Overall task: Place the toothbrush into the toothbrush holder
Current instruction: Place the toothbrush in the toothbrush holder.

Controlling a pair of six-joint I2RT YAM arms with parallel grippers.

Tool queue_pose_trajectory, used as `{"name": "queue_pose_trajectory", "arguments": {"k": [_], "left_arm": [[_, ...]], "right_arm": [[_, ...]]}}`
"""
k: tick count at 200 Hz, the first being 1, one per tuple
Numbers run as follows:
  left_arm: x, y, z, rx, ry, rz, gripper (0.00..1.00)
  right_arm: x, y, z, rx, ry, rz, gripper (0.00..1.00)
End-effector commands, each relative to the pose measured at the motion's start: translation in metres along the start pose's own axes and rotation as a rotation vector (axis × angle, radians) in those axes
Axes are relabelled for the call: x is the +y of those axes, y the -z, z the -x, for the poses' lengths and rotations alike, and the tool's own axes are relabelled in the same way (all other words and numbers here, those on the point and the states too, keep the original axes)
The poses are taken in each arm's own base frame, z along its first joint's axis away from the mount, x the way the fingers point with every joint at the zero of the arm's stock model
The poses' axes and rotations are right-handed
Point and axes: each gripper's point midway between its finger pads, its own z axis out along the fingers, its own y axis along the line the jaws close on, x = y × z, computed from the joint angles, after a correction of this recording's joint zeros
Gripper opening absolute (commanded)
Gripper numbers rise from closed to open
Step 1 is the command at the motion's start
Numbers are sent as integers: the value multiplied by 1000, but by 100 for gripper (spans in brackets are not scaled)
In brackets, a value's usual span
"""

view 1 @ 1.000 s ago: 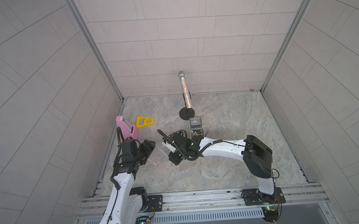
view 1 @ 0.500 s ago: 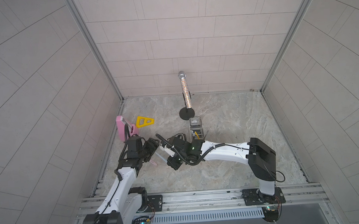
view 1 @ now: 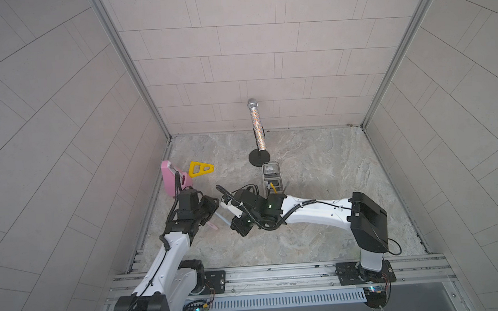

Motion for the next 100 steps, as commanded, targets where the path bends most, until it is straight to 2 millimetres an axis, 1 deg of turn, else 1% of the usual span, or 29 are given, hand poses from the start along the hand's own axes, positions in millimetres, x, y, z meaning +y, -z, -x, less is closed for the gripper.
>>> {"name": "queue_pose_trajectory", "arguments": {"k": [1,14,25,38,46,66,83,92,100], "left_arm": [[-5,5,3,-20,-9,-5,26],[-5,8,3,-23,-15,1,20],[-5,9,4,-29,-20,6,18],[-4,9,4,-27,-24,14,11],[-3,9,4,-26,-25,17,8],[-4,9,4,-24,-31,20,7],[-4,10,4,-27,-37,26,6],[-4,11,4,-29,-45,29,4],[-5,12,5,-32,-52,33,3]], "right_arm": [[1,7,4,-22,-4,-9,10],[1,7,4,-23,-3,-11,10],[1,7,4,-25,-2,-14,10],[0,7,4,-24,-2,-15,10],[1,7,4,-25,-2,-15,10],[0,7,4,-24,-2,-16,11],[1,7,4,-24,-3,-14,13],[0,7,4,-23,-2,-16,15],[0,7,4,-22,-1,-16,20]]}}
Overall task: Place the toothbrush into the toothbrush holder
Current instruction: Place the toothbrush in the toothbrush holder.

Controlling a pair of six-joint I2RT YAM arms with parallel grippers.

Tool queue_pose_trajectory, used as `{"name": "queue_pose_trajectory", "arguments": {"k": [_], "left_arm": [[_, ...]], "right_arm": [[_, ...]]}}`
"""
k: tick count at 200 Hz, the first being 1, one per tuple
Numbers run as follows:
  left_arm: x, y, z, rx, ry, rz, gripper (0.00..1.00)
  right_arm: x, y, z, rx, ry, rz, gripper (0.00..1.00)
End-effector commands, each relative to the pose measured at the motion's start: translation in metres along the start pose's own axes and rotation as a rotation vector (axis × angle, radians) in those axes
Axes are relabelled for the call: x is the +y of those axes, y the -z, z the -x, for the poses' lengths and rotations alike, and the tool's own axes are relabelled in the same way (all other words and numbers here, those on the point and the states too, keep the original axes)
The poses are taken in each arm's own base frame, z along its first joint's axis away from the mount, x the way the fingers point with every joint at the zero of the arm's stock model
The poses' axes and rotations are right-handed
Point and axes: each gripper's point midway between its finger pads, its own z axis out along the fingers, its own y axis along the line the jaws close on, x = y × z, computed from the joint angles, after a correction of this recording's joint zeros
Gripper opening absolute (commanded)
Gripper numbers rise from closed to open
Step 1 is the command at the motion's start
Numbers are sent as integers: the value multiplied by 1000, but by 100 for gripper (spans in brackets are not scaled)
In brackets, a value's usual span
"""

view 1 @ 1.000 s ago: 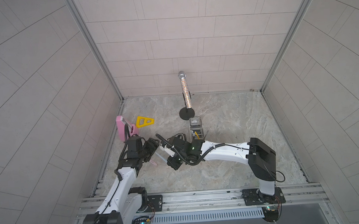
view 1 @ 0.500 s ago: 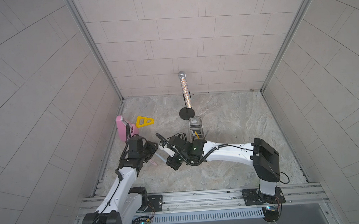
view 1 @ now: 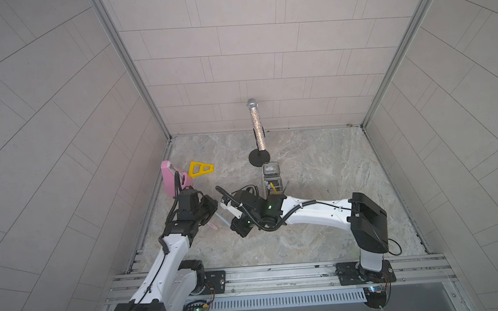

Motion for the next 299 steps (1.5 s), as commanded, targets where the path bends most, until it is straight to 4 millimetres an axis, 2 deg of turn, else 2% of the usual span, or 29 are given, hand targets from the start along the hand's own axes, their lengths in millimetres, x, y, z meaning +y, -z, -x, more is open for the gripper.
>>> {"name": "queue_pose_trajectory", "arguments": {"k": [1,22,41,65,90,127,156,184,214,240,272,299], "left_arm": [[-1,6,4,-17,-39,27,3],[-6,12,7,-31,-71,36,3],[-14,19,10,-43,-116,43,3],[-34,28,11,-52,-194,32,3],[-60,38,11,-89,-306,29,3],[-113,52,0,-160,-525,-3,3],[-156,59,-17,-215,-675,-64,2],[-187,60,-35,-259,-755,-131,3],[-216,64,-55,-304,-828,-200,3],[-239,70,-79,-316,-895,-280,2],[-250,77,-109,-248,-937,-393,2],[-250,87,-120,-213,-879,-524,2]], "right_arm": [[0,8,4,-24,0,-14,21],[-3,16,5,-33,12,-35,40],[-10,31,7,-53,19,-66,50],[-18,63,13,-108,13,-98,52],[-28,108,20,-205,15,-147,53],[-47,172,20,-337,-12,-181,55],[-67,205,10,-400,-63,-175,56],[-82,220,0,-429,-102,-179,56],[-90,221,-12,-425,-120,-179,56],[-91,225,-13,-438,-120,-167,57],[-91,234,-9,-468,-131,-137,57],[-84,239,-5,-493,-138,-79,57]]}}
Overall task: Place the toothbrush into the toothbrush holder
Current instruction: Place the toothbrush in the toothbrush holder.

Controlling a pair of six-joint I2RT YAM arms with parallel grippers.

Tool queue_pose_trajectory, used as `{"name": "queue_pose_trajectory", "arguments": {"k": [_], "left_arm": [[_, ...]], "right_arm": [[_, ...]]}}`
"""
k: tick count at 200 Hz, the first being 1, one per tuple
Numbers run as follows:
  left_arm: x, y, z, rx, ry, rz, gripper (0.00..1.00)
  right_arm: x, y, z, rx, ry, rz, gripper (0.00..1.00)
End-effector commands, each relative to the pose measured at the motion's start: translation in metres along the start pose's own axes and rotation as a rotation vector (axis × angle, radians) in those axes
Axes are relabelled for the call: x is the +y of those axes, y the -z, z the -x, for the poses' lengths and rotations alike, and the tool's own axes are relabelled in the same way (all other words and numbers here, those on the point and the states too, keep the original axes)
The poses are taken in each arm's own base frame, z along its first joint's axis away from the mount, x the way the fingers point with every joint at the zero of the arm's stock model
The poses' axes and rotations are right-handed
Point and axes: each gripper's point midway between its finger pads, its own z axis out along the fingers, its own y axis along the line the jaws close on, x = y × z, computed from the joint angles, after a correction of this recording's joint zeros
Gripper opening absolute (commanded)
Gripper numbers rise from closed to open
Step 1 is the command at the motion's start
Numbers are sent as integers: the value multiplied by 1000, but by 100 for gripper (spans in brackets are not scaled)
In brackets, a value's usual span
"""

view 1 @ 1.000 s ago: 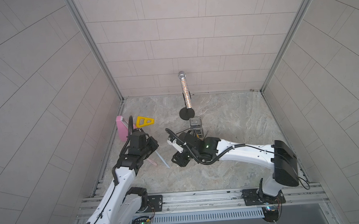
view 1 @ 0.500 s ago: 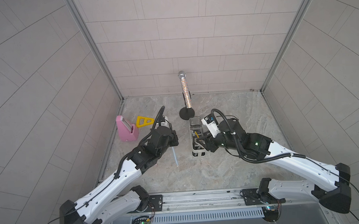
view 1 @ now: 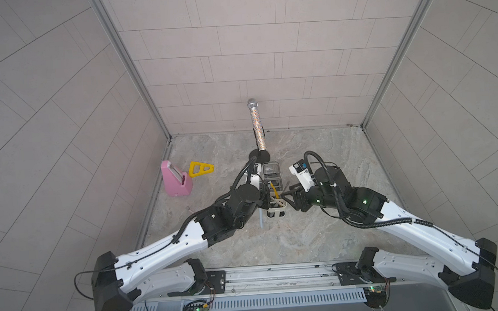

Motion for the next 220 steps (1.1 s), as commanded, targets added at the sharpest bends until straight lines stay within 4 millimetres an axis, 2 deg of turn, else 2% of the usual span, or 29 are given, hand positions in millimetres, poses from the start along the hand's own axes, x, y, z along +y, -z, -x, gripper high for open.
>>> {"name": "queue_pose_trajectory", "arguments": {"k": [1,18,54,97,126,156,184,220], "left_arm": [[-14,12,14,-85,51,-119,2],[-12,20,13,-94,77,-141,2],[-18,36,26,-126,95,-200,0],[-39,41,35,-136,143,-312,0],[-44,40,34,-136,165,-342,0],[-46,46,40,-151,182,-367,0],[-47,52,44,-161,190,-380,0],[-45,54,46,-168,191,-378,0]], "right_arm": [[13,9,8,-38,-17,76,57],[25,7,9,-48,-50,160,57],[63,4,5,-69,-126,395,57],[98,1,-8,-40,-83,495,57],[116,-4,-15,-16,-67,543,57],[116,-17,-28,26,-49,515,53],[112,-19,-28,26,-36,490,48],[113,-20,-29,30,-37,495,31]]}}
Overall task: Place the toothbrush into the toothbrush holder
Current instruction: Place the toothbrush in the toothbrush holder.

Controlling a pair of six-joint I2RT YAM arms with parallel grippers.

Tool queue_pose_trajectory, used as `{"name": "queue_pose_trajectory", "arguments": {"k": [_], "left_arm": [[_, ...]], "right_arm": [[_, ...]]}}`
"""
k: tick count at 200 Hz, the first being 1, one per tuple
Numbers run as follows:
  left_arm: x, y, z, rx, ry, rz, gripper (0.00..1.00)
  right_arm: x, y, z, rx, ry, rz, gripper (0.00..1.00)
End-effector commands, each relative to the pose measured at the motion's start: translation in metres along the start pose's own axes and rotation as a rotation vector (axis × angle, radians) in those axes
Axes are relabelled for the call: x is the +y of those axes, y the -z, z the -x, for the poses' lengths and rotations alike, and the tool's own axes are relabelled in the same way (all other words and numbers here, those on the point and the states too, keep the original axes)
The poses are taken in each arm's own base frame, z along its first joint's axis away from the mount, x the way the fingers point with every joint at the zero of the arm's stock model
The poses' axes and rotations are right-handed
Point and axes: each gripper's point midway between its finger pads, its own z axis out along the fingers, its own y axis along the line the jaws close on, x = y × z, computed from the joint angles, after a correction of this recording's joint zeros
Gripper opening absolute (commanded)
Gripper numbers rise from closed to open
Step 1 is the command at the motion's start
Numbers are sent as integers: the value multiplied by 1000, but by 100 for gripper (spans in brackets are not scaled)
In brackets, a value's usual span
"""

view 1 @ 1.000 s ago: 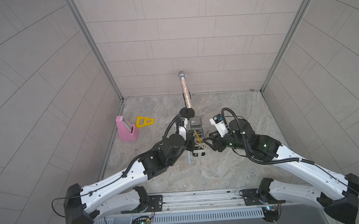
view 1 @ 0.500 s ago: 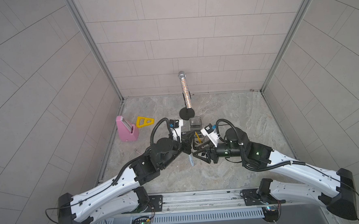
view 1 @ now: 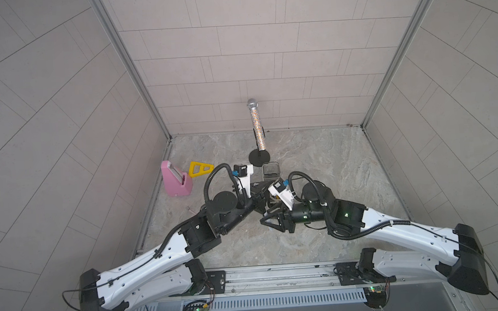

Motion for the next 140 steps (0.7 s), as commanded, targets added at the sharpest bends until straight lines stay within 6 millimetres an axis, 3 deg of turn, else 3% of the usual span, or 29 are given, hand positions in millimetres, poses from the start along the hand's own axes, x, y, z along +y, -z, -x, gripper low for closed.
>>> {"name": "queue_pose_trajectory", "arguments": {"k": [1,36,83,140], "left_arm": [[-8,5,12,-44,14,-36,0],[-5,5,14,-51,13,-24,0],[-4,6,12,-49,15,-20,4],[-2,10,13,-44,21,-5,36]], "right_arm": [[4,1,8,-21,9,3,30],[6,2,8,-25,8,11,14],[10,2,14,-45,13,17,9],[6,0,14,-50,1,5,8]]}}
